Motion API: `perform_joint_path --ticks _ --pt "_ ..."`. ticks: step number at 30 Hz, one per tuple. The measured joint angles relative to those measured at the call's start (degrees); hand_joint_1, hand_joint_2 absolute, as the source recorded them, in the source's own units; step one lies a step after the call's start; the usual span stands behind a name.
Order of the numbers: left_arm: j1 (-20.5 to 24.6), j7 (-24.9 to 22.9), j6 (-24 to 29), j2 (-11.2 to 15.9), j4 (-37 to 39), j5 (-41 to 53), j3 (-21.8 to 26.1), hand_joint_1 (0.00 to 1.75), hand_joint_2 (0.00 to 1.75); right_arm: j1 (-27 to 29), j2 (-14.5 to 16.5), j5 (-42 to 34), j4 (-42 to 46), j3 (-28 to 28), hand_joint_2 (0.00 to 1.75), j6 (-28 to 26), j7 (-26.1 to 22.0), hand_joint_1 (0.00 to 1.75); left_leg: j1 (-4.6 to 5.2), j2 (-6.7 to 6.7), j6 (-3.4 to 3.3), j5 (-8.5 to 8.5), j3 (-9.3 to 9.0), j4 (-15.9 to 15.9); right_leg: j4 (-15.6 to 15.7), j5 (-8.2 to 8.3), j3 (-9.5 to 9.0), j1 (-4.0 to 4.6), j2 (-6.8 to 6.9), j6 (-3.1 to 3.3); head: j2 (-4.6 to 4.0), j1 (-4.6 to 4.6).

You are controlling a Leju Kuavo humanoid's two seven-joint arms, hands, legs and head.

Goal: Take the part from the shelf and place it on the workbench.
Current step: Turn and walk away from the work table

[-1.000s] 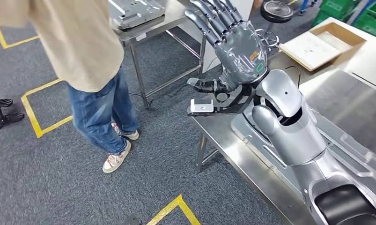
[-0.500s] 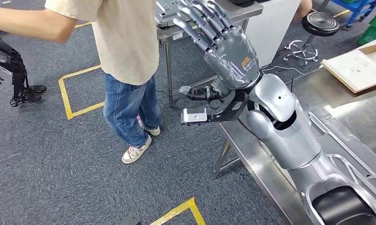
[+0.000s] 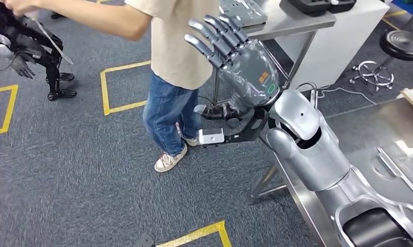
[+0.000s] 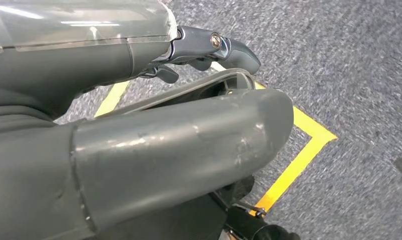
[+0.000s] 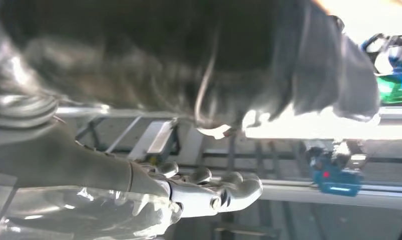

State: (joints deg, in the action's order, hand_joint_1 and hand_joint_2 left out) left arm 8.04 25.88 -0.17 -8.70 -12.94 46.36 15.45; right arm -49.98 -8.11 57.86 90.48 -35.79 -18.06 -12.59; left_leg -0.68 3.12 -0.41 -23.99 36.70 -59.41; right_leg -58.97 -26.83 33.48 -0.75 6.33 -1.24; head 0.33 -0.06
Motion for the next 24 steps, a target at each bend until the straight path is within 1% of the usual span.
perform_joint_path --ticks 1,2,3,4,5,6,7,8,9,10,11,12,13,14,15,16,17,18,19,20,21,22,23,24 --pt "-0.1 0.0 0.0 0.0 0.0 0.0 0.0 0.00 0.00 0.0 0.0 0.0 0.0 -0.1 0.00 0.0 0.0 0.00 -0.07 -0.65 -0.40 0.05 -0.08 0.1 0.0 -0.23 -0.21 -0.10 0.17 -0.33 0.00 -0.01" --pt "-0.2 0.0 0.0 0.0 0.0 0.0 0.0 0.00 0.00 0.0 0.0 0.0 0.0 -0.1 0.00 0.0 0.0 0.00 -0.14 -1.28 -0.78 0.12 -0.21 0.3 -0.4 -0.77 -0.23 -0.31 -0.56 -0.62 0.00 -0.01" --pt "-0.2 0.0 0.0 0.0 0.0 0.0 0.0 0.00 0.00 0.0 0.0 0.0 0.0 -0.2 0.00 -0.1 0.0 0.00 -0.23 -1.86 -1.17 0.21 -0.36 0.4 -1.7 -1.78 0.24 -0.51 -1.86 -0.83 0.00 -0.01" --pt "-0.1 0.0 0.0 0.0 0.0 0.0 0.0 0.00 0.00 0.0 0.0 0.0 0.1 -0.2 0.00 -0.1 0.0 0.00 -0.30 -2.42 -1.53 0.28 -0.46 0.5 -4.3 -3.32 1.41 -0.63 -3.56 -0.92 0.00 -0.01" --pt "0.0 0.0 0.0 0.0 0.0 0.0 0.0 0.00 0.00 0.1 0.0 0.0 0.1 -0.3 0.00 -0.1 0.0 0.00 -0.25 -3.00 -1.80 0.29 -0.45 0.6 -7.7 -5.02 3.14 -0.61 -5.02 -0.86 0.00 -0.01" --pt "0.1 0.0 0.0 0.0 0.0 0.0 0.0 0.00 0.00 0.2 0.0 0.0 0.1 -0.3 0.00 -0.1 0.0 0.00 -0.18 -3.67 -2.03 0.29 -0.44 0.6 -11.5 -6.48 5.13 -0.55 -5.76 -0.79 0.00 0.00" --pt "0.1 0.0 0.0 0.0 0.0 0.0 0.0 0.00 0.00 0.4 -0.1 0.0 0.1 -0.3 0.00 -0.1 0.0 0.00 -0.08 -4.43 -2.15 0.29 -0.45 0.5 -14.4 -7.17 6.77 -0.49 -6.10 -0.72 0.00 0.00" --pt "0.1 0.0 0.0 0.1 0.0 0.0 0.0 0.00 0.00 0.6 -0.1 0.0 0.1 -0.3 0.00 -0.2 0.0 0.00 0.01 -5.22 -2.20 0.29 -0.49 0.5 -15.4 -6.76 7.57 -0.46 -6.24 -0.60 0.00 0.00" --pt "0.0 0.0 0.0 0.1 0.0 0.0 0.0 0.00 0.00 0.7 -0.1 0.0 0.1 -0.4 0.00 -0.2 0.0 0.00 0.09 -6.03 -2.20 0.29 -0.55 0.5 -14.4 -5.35 7.38 -0.46 -6.37 -0.40 0.00 0.00" --pt "-0.1 0.0 0.0 0.1 0.0 0.0 0.0 0.00 0.00 0.8 -0.2 0.0 0.1 -0.4 0.00 -0.2 0.0 0.00 0.14 -6.82 -2.19 0.28 -0.61 0.5 -11.4 -3.17 6.18 -0.44 -6.84 -0.09 0.00 0.00" --pt "-0.1 -0.1 0.0 0.1 0.0 0.0 0.0 0.00 0.00 0.8 -0.2 0.1 0.1 -0.4 0.00 -0.3 0.0 0.00 0.14 -7.52 -2.16 0.28 -0.62 0.4 -7.6 -1.20 4.61 -0.44 -8.05 0.33 0.00 0.00" --pt "-0.1 -0.1 0.0 0.1 0.0 0.0 0.0 0.00 0.00 0.8 -0.3 0.1 0.1 -0.4 0.00 -0.4 0.0 0.00 0.18 -8.19 -2.01 0.28 -0.52 0.3 -4.1 0.18 3.14 -0.45 -9.29 0.69 0.00 -0.02" --pt "0.0 -0.1 0.0 0.1 0.0 0.0 0.0 0.00 0.00 0.9 -0.3 0.1 0.1 -0.4 0.00 -0.5 0.0 0.00 0.09 -8.80 -1.74 0.32 -0.34 0.3 -1.8 0.91 2.11 -0.40 -10.28 0.90 0.00 -0.03" --pt "0.0 -0.1 0.0 0.1 0.0 0.0 0.0 0.00 0.00 0.9 -0.3 0.2 0.1 -0.4 0.00 -0.5 0.0 0.00 -0.06 -9.35 -1.37 0.40 -0.12 0.3 -0.7 0.92 1.66 -0.30 -10.81 1.02 0.00 -0.03" --pt "-0.1 -0.1 0.1 0.1 0.0 0.1 0.0 0.00 0.00 0.9 -0.3 0.2 0.1 -0.5 0.00 -0.5 -0.1 0.00 -0.20 -9.97 -0.91 0.53 0.03 0.4 -0.3 0.88 1.47 -0.17 -10.44 1.01 0.00 -0.04" --pt "-0.1 -0.1 0.1 0.2 0.0 0.1 0.0 0.00 0.00 0.9 -0.3 0.3 0.1 -0.5 0.00 -0.6 -0.2 0.00 -0.31 -10.43 -0.50 0.64 0.10 0.6 0.0 1.01 1.26 -0.25 -9.79 1.06 0.00 -0.03" --pt "-0.2 -0.2 0.1 0.2 0.0 0.1 0.0 0.00 0.00 0.9 -0.3 0.3 0.0 -0.6 0.00 -0.6 -0.3 0.00 -0.24 -10.00 -0.15 0.56 0.15 0.5 0.4 1.16 0.92 -0.37 -9.13 1.20 0.00 -0.04" --pt "-0.2 -0.2 0.0 0.3 0.0 0.2 0.0 0.00 0.00 0.9 -0.3 0.4 0.0 -0.6 0.00 -0.6 -0.3 0.00 -0.13 -8.79 0.20 0.00 0.49 -0.3 0.9 1.32 0.53 -0.54 -8.38 1.39 0.00 -0.12" --pt "-0.2 -0.2 0.0 0.4 0.0 0.2 0.0 0.00 0.00 0.8 -0.3 0.5 0.0 -0.6 0.00 -0.7 -0.4 0.00 -0.05 -7.13 0.54 -1.17 1.35 -2.2 1.3 1.41 0.17 -0.68 -7.58 1.59 0.00 -0.19" --pt "-0.2 -0.2 0.0 0.4 0.0 0.3 0.0 0.00 0.00 0.8 -0.3 0.6 0.0 -0.6 0.00 -0.7 -0.4 0.00 -0.11 -5.37 0.88 -2.79 2.77 -5.2 1.5 1.37 -0.08 -0.59 -6.78 1.74 0.00 -0.27" --pt "-0.1 -0.2 0.0 0.4 0.0 0.3 0.0 0.00 0.00 0.9 -0.3 0.7 -0.1 -0.6 0.00 -0.8 -0.4 0.00 -0.25 -4.32 1.22 -4.50 4.56 -8.9 1.5 1.26 -0.20 -0.53 -5.99 1.85 0.00 -0.33" --pt "0.0 -0.3 0.0 0.4 0.0 0.3 0.0 0.00 0.00 0.9 -0.3 0.8 -0.1 -0.7 0.00 -0.8 -0.5 0.00 -0.39 -3.90 1.50 -5.67 6.16 -12.1 1.5 1.14 -0.26 -0.48 -5.20 1.89 0.00 -0.33" --pt "-0.1 -0.3 0.0 0.5 0.0 0.3 0.0 0.00 0.00 1.0 -0.3 0.8 -0.2 -0.8 0.00 -0.8 -0.5 0.00 -0.51 -3.68 1.72 -5.90 7.02 -13.8 1.4 1.03 -0.32 -0.48 -4.45 1.85 0.00 -0.33" --pt "-0.1 -0.3 0.0 0.5 0.0 0.3 0.0 0.00 0.00 1.0 -0.3 0.9 -0.3 -0.9 0.00 -0.8 -0.5 0.00 -0.59 -3.47 1.88 -5.05 6.75 -13.3 1.4 0.90 -0.39 -0.52 -3.74 1.75 0.00 -0.33"
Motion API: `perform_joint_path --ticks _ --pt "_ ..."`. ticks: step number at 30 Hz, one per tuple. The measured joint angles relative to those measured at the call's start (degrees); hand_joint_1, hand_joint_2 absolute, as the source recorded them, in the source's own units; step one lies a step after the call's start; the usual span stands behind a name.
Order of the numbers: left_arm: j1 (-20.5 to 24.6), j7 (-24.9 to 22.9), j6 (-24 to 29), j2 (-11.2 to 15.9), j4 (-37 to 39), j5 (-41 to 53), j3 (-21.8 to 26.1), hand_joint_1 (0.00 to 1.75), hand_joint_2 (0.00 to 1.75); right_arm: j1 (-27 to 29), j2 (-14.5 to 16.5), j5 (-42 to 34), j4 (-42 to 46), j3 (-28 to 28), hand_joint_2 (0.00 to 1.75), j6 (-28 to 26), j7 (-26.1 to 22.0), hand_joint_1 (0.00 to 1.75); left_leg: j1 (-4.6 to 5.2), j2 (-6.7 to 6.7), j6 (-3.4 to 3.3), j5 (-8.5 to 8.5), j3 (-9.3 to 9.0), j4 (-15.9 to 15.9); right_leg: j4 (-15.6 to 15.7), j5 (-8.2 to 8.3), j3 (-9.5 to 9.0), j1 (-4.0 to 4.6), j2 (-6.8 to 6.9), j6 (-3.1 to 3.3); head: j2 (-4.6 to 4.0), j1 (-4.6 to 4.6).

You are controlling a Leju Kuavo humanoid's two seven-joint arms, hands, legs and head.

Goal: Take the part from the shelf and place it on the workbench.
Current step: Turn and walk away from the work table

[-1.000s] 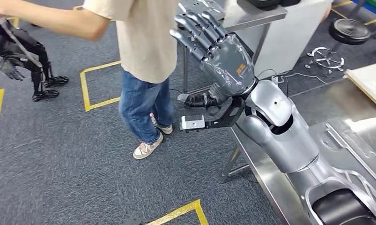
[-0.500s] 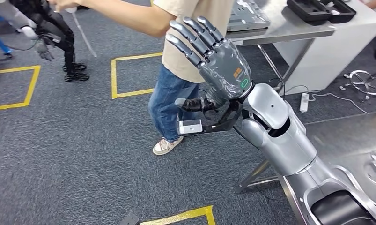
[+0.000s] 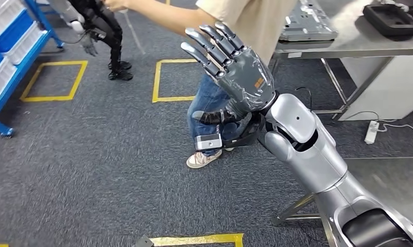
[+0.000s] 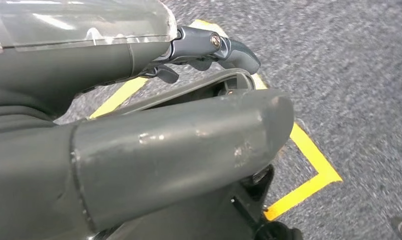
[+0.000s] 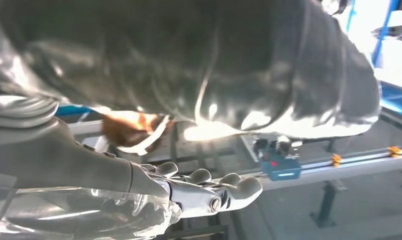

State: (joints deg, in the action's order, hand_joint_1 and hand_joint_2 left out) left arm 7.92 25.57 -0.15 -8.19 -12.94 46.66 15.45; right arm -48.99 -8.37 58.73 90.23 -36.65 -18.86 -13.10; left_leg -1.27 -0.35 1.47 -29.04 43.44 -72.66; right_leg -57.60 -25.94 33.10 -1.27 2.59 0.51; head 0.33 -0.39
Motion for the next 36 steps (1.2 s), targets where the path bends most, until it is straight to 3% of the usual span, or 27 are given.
perform_joint_path --ticks 1,3,5,8,10,12,14,15,18,19,22,23,24,26,28,29,31,32,34,36 --pt "0.0 0.0 0.0 0.1 0.0 0.0 0.0 0.00 0.00 0.0 0.0 0.0 0.0 -0.1 0.00 0.0 0.0 0.00 -0.06 0.41 0.09 1.65 -1.36 2.5 -0.1 -0.17 -0.10 -0.05 0.67 -0.15 0.00 -0.01" --pt "0.0 0.0 0.0 0.2 0.0 0.0 0.0 0.00 0.00 -0.1 0.0 0.0 -0.1 -0.3 0.00 0.0 -0.1 0.00 0.19 2.50 -0.07 4.61 -5.19 9.8 -0.5 -0.69 -0.25 0.09 1.86 -0.64 0.00 -0.02" --pt "0.2 0.0 0.0 0.2 0.0 0.0 0.0 0.00 0.00 -0.3 0.0 0.1 -0.1 -0.4 0.00 0.0 -0.2 0.00 0.60 3.74 -1.02 5.30 -6.90 13.3 -0.9 -1.14 -0.31 0.48 2.75 -1.24 0.00 0.05" --pt "0.1 0.0 -0.1 0.3 0.0 0.1 0.0 0.00 0.00 -0.5 0.0 0.1 -0.2 -0.6 0.00 0.0 -0.4 0.00 0.69 2.17 -2.60 5.31 -6.90 13.7 -1.0 -1.65 -0.72 0.63 3.66 -2.12 0.00 0.08" --pt "0.0 0.0 -0.1 0.3 0.0 0.1 0.0 0.00 0.00 -0.7 -0.1 0.1 -0.3 -0.6 0.00 0.0 -0.5 0.00 0.48 1.11 -3.39 5.54 -7.13 14.1 -3.5 -3.59 0.22 0.31 1.57 -2.52 0.00 0.09" --pt "0.1 0.1 -0.1 0.3 0.0 0.1 0.0 0.00 0.00 -0.7 -0.2 0.1 -0.4 -0.7 0.00 0.0 -0.5 0.00 0.53 0.00 -3.93 5.61 -7.14 14.2 -10.2 -6.99 3.57 0.17 -1.19 -2.58 0.00 0.10" --pt "0.2 0.1 -0.1 0.3 0.0 0.1 0.0 0.00 0.00 -0.5 -0.4 0.1 -0.5 -0.7 0.00 0.0 -0.5 0.00 0.69 -1.06 -4.17 5.61 -7.14 14.2 -16.3 -9.09 6.73 0.19 -2.15 -2.56 0.00 0.11" --pt "0.2 0.1 -0.1 0.3 0.0 0.1 0.0 0.00 0.00 -0.4 -0.5 0.1 -0.6 -0.7 0.00 0.0 -0.5 0.00 0.74 -1.38 -4.20 5.60 -7.15 14.1 -17.6 -9.37 7.47 0.19 -2.28 -2.56 0.00 0.11" --pt "0.2 0.1 -0.1 0.3 0.0 0.1 0.0 0.00 0.00 -0.3 -0.5 0.1 -0.6 -0.8 0.00 0.0 -0.5 0.00 0.77 -1.54 -4.21 5.60 -7.16 14.1 -18.0 -9.32 7.73 0.19 -2.31 -2.54 0.00 0.10" --pt "0.1 0.1 -0.1 0.3 0.0 0.1 0.0 0.00 0.00 -0.3 -0.5 0.1 -0.6 -0.8 0.00 0.0 -0.5 0.00 0.80 -2.00 -4.20 5.60 -7.20 14.1 -17.1 -8.27 7.50 0.20 -2.39 -2.42 0.00 0.09" --pt "0.0 0.1 -0.1 0.2 0.0 0.2 0.0 0.00 0.00 -0.4 -0.8 0.2 -0.8 -0.8 0.00 0.0 -0.6 0.00 0.59 -5.69 -3.39 5.86 -6.75 14.0 -4.5 -1.37 2.84 0.54 -5.81 -0.86 0.00 0.10" --pt "0.0 0.1 -0.1 0.2 0.0 0.2 0.0 0.00 0.00 -0.5 -0.9 0.2 -0.8 -0.8 0.00 0.0 -0.7 0.00 0.44 -6.84 -2.90 6.03 -6.52 14.0 -1.2 -0.05 1.43 0.68 -6.56 -0.41 0.00 0.10" --pt "-0.1 0.1 -0.1 0.2 0.0 0.2 0.0 0.00 0.00 -0.6 -0.9 0.2 -0.9 -0.9 0.00 0.0 -0.7 0.00 0.36 -7.08 -2.55 6.08 -6.44 14.2 -0.8 0.10 1.18 0.57 -5.86 -0.33 0.00 0.09" --pt "-0.3 0.1 -0.1 0.3 0.0 0.2 0.0 0.00 0.00 -0.7 -0.9 0.2 -0.9 -0.9 0.00 0.0 -0.7 0.00 0.57 -5.38 -1.87 4.89 -5.75 12.5 0.0 0.39 0.45 0.23 -4.38 -0.10 0.00 -0.04" --pt "-0.2 0.2 -0.2 0.4 0.0 0.2 0.0 0.00 0.00 -0.8 -0.9 0.2 -0.9 -0.9 0.00 0.0 -0.7 0.00 0.60 -2.17 -1.31 1.81 -3.08 6.6 0.3 0.35 0.03 0.18 -2.83 0.16 0.00 -0.22" --pt "-0.1 0.2 -0.2 0.4 0.0 0.2 0.0 0.00 0.00 -0.7 -1.0 0.2 -1.0 -1.0 0.00 -0.1 -0.8 0.00 0.43 -1.22 -1.05 0.34 -1.32 3.0 0.3 0.23 -0.01 0.24 -2.02 0.28 0.00 -0.26" --pt "-0.2 0.2 -0.2 0.4 0.0 0.3 0.0 0.00 0.00 -0.6 -1.0 0.3 -1.1 -1.2 0.00 -0.1 -0.8 0.00 0.04 -0.28 -0.55 -0.15 0.27 -0.2 0.1 -0.04 -0.02 0.27 -0.45 0.28 0.00 -0.26" --pt "-0.3 0.2 -0.2 0.4 0.0 0.3 0.0 0.00 0.00 -0.6 -1.0 0.4 -1.1 -1.3 0.00 -0.1 -0.8 0.00 -0.16 0.08 -0.34 1.04 -0.58 1.3 -0.1 -0.22 -0.03 0.21 0.25 0.15 0.00 -0.26" --pt "-0.3 0.2 -0.1 0.5 0.0 0.3 0.0 0.00 0.00 -0.7 -1.0 0.6 -1.1 -1.3 0.00 -0.2 -0.8 0.00 -0.20 1.79 -0.20 3.98 -4.39 8.2 -0.7 -0.76 -0.02 0.14 1.48 -0.34 0.00 -0.28" --pt "-0.2 0.2 -0.1 0.5 0.0 0.3 0.0 0.00 0.00 -0.7 -1.0 0.8 -1.1 -1.4 0.00 -0.3 -0.9 0.00 0.14 3.07 -0.83 5.12 -6.76 12.8 -1.3 -1.25 0.02 0.38 2.47 -0.98 0.00 -0.20"
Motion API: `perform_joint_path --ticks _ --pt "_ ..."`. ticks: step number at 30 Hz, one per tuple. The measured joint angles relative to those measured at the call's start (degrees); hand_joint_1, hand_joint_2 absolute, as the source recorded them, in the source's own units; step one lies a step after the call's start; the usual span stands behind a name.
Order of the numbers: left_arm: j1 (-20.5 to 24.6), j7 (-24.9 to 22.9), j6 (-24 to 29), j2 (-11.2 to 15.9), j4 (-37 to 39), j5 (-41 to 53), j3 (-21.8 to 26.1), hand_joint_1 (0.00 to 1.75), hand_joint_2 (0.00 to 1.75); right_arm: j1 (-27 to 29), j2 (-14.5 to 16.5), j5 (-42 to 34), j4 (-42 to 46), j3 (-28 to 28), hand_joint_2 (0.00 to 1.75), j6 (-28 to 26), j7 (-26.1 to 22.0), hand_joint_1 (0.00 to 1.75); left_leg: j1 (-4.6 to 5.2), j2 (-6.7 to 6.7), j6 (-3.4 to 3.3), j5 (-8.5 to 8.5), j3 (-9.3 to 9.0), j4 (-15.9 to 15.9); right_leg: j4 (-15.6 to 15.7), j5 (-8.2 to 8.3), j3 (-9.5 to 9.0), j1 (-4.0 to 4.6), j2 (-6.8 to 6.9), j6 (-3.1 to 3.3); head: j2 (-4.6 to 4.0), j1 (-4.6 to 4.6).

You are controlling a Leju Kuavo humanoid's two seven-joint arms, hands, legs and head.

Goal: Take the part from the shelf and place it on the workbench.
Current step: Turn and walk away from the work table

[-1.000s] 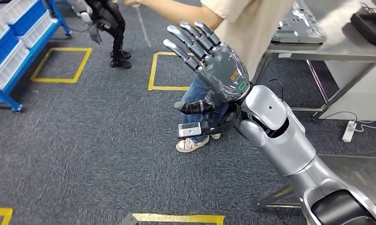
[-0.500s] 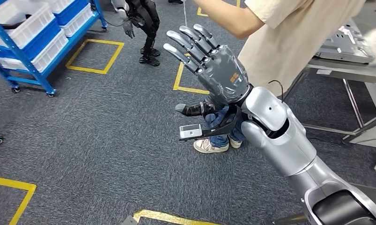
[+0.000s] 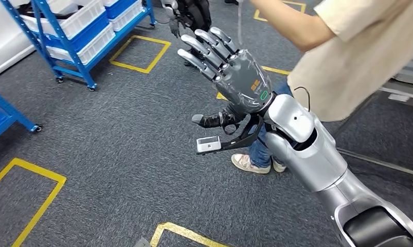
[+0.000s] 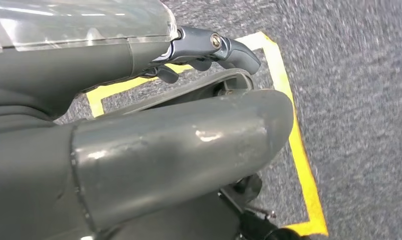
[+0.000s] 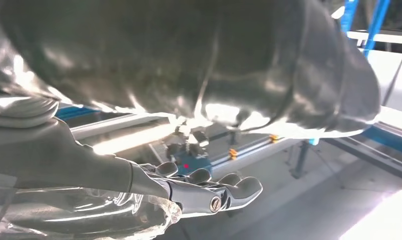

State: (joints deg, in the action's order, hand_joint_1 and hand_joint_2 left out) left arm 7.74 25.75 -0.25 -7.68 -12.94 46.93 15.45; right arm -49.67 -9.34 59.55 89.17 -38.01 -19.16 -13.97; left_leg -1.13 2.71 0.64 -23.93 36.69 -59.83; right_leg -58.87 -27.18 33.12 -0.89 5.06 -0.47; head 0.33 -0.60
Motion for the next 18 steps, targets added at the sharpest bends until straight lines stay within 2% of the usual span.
perform_joint_path --ticks 1,3,4,5,7,8,9,10,11,12,14,15,16,17,18 --pt "0.0 0.0 0.0 0.0 0.0 0.0 0.0 0.00 0.00 0.0 0.0 0.1 0.0 0.0 0.00 -0.1 0.0 0.00 0.25 0.03 -0.46 -0.21 -0.10 0.4 0.0 -0.08 -0.03 0.16 0.42 -0.30 0.00 0.04" --pt "-0.1 0.0 0.1 0.0 0.0 0.0 0.0 0.00 0.00 0.0 0.0 0.1 0.0 -0.1 0.00 -0.1 -0.1 0.00 0.24 -1.17 -1.35 0.08 -0.05 0.7 0.1 -0.22 -0.28 0.16 1.16 -0.89 0.00 0.09" --pt "-0.1 0.0 0.1 0.0 0.0 0.0 0.0 0.00 0.00 0.0 0.0 0.2 0.0 -0.2 0.00 -0.1 -0.1 0.00 0.15 -1.69 -1.75 0.23 -0.17 1.0 -0.2 -0.63 -0.30 0.03 0.67 -1.17 0.00 0.11" --pt "-0.2 0.1 0.1 0.0 0.0 0.0 0.0 0.00 0.00 0.0 0.0 0.2 0.0 -0.2 0.00 -0.1 -0.1 0.00 0.02 -2.17 -2.13 0.40 -0.32 1.2 -1.4 -1.60 0.12 -0.15 -0.38 -1.38 0.00 0.11" --pt "-0.1 0.1 0.1 0.0 0.0 0.0 0.0 0.00 0.00 0.1 -0.1 0.2 0.0 -0.2 0.00 -0.2 -0.1 0.00 -0.06 -3.11 -2.63 0.59 -0.42 1.5 -7.2 -4.92 2.81 -0.36 -3.34 -1.56 0.00 0.13" --pt "0.0 0.1 0.1 0.0 0.0 0.0 0.0 0.00 0.00 0.3 -0.2 0.2 0.0 -0.2 0.00 -0.2 -0.1 0.00 -0.02 -3.67 -2.77 0.62 -0.36 1.5 -11.1 -6.58 4.76 -0.38 -4.23 -1.59 0.00 0.13" --pt "0.0 0.1 0.1 0.0 0.0 0.0 0.0 0.00 0.00 0.5 -0.2 0.2 0.0 -0.2 0.00 -0.2 -0.1 0.00 0.02 -4.31 -2.85 0.63 -0.33 1.5 -14.2 -7.50 6.40 -0.37 -4.68 -1.62 0.00 0.13" --pt "0.0 0.1 0.1 0.0 0.0 0.0 0.0 0.00 0.00 0.7 -0.2 0.2 0.0 -0.3 0.00 -0.2 -0.1 0.00 0.06 -5.00 -2.87 0.64 -0.31 1.4 -15.6 -7.36 7.26 -0.37 -4.89 -1.61 0.00 0.13" --pt "-0.1 0.1 0.1 0.0 0.0 0.0 0.0 0.00 0.00 0.8 -0.2 0.2 -0.1 -0.3 0.00 -0.2 -0.1 0.00 0.07 -5.73 -2.87 0.66 -0.32 1.4 -14.8 -6.11 7.07 -0.39 -5.03 -1.55 0.00 0.13" --pt "-0.1 0.1 0.1 0.0 0.0 0.0 0.0 0.00 0.00 0.8 -0.2 0.2 -0.1 -0.3 0.00 -0.2 -0.1 0.00 0.06 -6.49 -2.84 0.67 -0.36 1.3 -11.9 -4.01 5.82 -0.41 -5.34 -1.39 0.00 0.13" --pt "-0.1 0.1 0.1 0.0 0.0 0.0 0.0 0.00 0.00 0.7 -0.2 0.2 -0.1 -0.3 0.00 -0.2 -0.1 0.00 0.08 -7.85 -2.57 0.71 -0.23 1.1 -4.3 -0.48 2.47 -0.48 -7.48 -0.87 0.00 0.13" --pt "-0.1 0.1 0.2 0.0 0.0 0.0 0.0 0.00 0.00 0.7 -0.3 0.2 -0.1 -0.3 0.00 -0.2 -0.1 0.00 0.05 -8.44 -2.27 0.79 -0.02 1.1 -1.7 0.33 1.35 -0.47 -8.45 -0.69 0.00 0.13" --pt "-0.1 0.1 0.2 -0.1 0.0 0.0 0.0 0.00 0.00 0.7 -0.3 0.3 -0.1 -0.3 0.00 -0.2 -0.2 0.00 -0.04 -8.92 -1.91 0.91 0.23 1.0 -0.5 0.43 0.90 -0.41 -9.11 -0.56 0.00 0.11" --pt "-0.1 0.1 0.2 -0.1 0.0 0.0 0.0 0.00 0.00 0.7 -0.2 0.3 -0.1 -0.4 0.00 -0.2 -0.2 0.00 -0.10 -9.49 -1.45 1.09 0.46 1.1 -0.2 0.36 0.79 -0.30 -9.00 -0.49 0.00 0.11" --pt "-0.1 0.1 0.2 -0.1 0.0 0.0 0.0 0.00 0.00 0.6 -0.2 0.4 -0.1 -0.4 0.00 -0.1 -0.3 0.00 -0.25 -10.01 -1.04 1.25 0.59 1.2 -0.1 0.50 0.71 -0.33 -8.33 -0.31 0.00 0.12"
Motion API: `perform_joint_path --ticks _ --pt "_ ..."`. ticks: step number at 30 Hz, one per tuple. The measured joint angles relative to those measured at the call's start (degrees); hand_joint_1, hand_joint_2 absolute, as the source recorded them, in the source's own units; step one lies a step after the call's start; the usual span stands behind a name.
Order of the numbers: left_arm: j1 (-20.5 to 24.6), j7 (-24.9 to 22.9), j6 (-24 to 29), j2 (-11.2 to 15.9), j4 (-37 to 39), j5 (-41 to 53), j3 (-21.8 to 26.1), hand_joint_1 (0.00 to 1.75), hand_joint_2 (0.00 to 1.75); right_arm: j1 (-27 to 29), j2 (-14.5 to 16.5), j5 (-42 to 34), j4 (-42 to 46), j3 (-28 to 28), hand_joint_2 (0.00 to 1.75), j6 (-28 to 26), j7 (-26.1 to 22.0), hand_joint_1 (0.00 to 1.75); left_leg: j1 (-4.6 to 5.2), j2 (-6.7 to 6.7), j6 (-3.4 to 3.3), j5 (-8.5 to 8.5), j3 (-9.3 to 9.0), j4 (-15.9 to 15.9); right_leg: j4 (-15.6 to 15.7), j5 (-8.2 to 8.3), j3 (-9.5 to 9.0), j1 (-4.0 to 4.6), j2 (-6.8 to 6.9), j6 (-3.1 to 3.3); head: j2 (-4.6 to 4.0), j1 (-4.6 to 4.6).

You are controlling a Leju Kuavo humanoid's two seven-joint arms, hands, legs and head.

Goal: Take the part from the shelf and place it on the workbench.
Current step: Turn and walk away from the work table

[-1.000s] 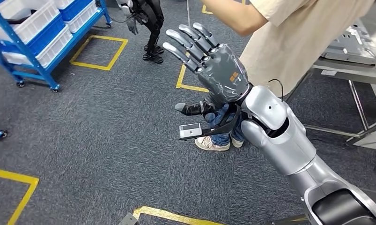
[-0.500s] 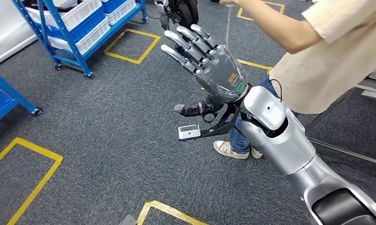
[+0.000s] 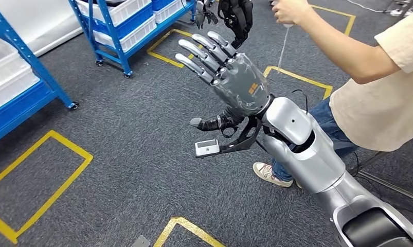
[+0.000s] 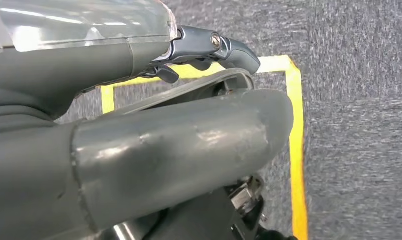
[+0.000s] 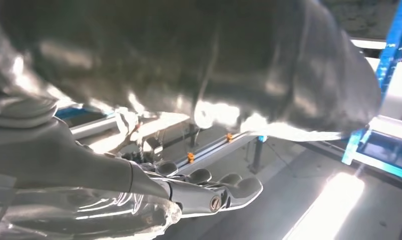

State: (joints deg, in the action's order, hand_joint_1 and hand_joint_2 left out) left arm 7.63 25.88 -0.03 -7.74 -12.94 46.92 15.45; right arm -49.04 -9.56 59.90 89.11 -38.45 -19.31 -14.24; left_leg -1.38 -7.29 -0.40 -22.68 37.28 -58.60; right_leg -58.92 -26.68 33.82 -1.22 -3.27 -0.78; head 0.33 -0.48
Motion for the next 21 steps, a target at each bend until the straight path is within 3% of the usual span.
perform_joint_path --ticks 1,3,5,7,8,9,11,13,15,16,18,20,21 --pt "-0.1 0.0 0.0 0.0 0.0 0.0 0.0 0.00 0.00 0.0 0.0 0.0 0.0 -0.1 0.00 0.0 -0.1 0.00 0.00 0.30 0.33 -0.06 0.15 -0.2 0.3 0.16 -0.24 -0.04 0.68 0.27 0.00 -0.02" --pt "-0.2 0.0 0.0 0.1 0.0 0.0 0.0 0.00 0.00 -0.1 0.1 0.1 0.0 -0.2 0.00 0.0 -0.2 0.00 0.16 3.02 0.82 -1.73 1.44 -2.8 1.0 0.44 -0.79 -0.19 2.20 0.94 0.00 -0.11" --pt "-0.1 0.0 0.0 0.1 0.0 0.0 0.0 0.00 0.00 -0.1 0.1 0.3 -0.1 -0.4 0.00 0.0 -0.3 0.00 0.15 5.98 1.10 -5.03 4.56 -9.4 1.1 0.37 -0.97 0.10 3.72 1.37 0.00 -0.21" --pt "0.0 0.0 -0.1 0.1 0.0 0.0 0.0 0.00 0.00 0.0 0.1 0.6 -0.3 -0.7 0.00 0.0 -0.4 0.00 0.03 6.73 1.32 -6.56 7.02 -14.5 0.9 0.15 -0.93 0.29 5.33 1.55 0.00 -0.20" --pt "-0.1 0.0 -0.1 0.1 0.0 0.0 0.0 0.00 0.00 0.0 0.1 0.7 -0.5 -0.9 0.00 0.0 -0.4 0.00 0.02 6.93 1.38 -5.92 6.86 -14.4 0.7 -0.02 -0.91 0.32 6.12 1.54 0.00 -0.20" --pt "-0.1 0.0 -0.1 0.1 0.0 0.0 0.0 0.00 0.00 -0.1 0.1 0.8 -0.6 -1.0 0.00 0.0 -0.4 0.00 0.02 7.24 1.38 -4.39 5.51 -12.0 0.5 -0.23 -0.92 0.32 6.85 1.45 0.00 -0.21" --pt "0.0 0.0 0.0 0.1 0.0 0.0 0.0 0.00 0.00 -0.2 0.1 0.8 -0.7 -1.3 0.00 0.0 -0.4 0.00 0.30 9.00 1.09 -1.81 1.63 -4.9 0.0 -0.77 -0.95 0.46 8.12 1.07 0.00 -0.22" --pt "0.2 -0.1 0.1 0.2 0.0 0.0 0.0 0.00 0.00 -0.5 0.2 0.9 -0.8 -1.4 0.00 0.0 -0.4 0.00 0.75 10.08 0.41 -1.25 -0.20 -1.2 -0.3 -1.18 -0.98 0.79 9.09 0.54 0.00 -0.19" --pt "0.2 -0.1 0.2 0.3 0.0 0.0 0.1 0.00 0.00 -0.8 0.4 0.9 -1.0 -1.5 0.00 0.0 -0.5 0.00 0.93 9.15 -0.33 -1.28 -0.18 -0.9 -0.2 -1.36 -1.25 0.98 10.02 -0.01 0.00 -0.15" --pt "0.1 -0.1 0.3 0.3 0.0 0.1 0.1 0.00 0.00 -0.9 0.6 0.9 -1.2 -1.6 0.00 -0.1 -0.6 0.00 0.84 8.57 -0.65 -1.17 -0.29 -0.7 -0.3 -1.62 -1.42 0.89 9.80 -0.33 0.00 -0.15" --pt "-0.1 -0.1 0.4 0.4 0.0 0.2 0.2 0.00 0.00 -1.1 0.7 0.9 -1.4 -1.7 0.00 -0.2 -0.6 0.00 0.54 7.56 -1.36 -0.87 -0.58 -0.2 -2.4 -3.40 -0.66 0.56 7.29 -0.81 0.00 -0.14" --pt "0.0 -0.1 0.6 0.5 0.0 0.4 0.2 0.00 0.00 -1.1 0.7 0.9 -1.7 -1.8 0.00 -0.3 -0.7 0.00 0.44 6.48 -1.77 -0.73 -0.61 -0.1 -8.8 -6.83 2.42 0.41 4.31 -0.97 0.00 -0.14" --pt "0.1 -0.1 0.6 0.5 0.0 0.4 0.2 0.00 0.00 -1.0 0.7 0.9 -1.8 -1.8 0.00 -0.3 -0.7 0.00 0.46 5.82 -1.84 -0.72 -0.58 -0.1 -12.4 -8.21 4.28 0.42 3.73 -0.99 0.00 -0.14"
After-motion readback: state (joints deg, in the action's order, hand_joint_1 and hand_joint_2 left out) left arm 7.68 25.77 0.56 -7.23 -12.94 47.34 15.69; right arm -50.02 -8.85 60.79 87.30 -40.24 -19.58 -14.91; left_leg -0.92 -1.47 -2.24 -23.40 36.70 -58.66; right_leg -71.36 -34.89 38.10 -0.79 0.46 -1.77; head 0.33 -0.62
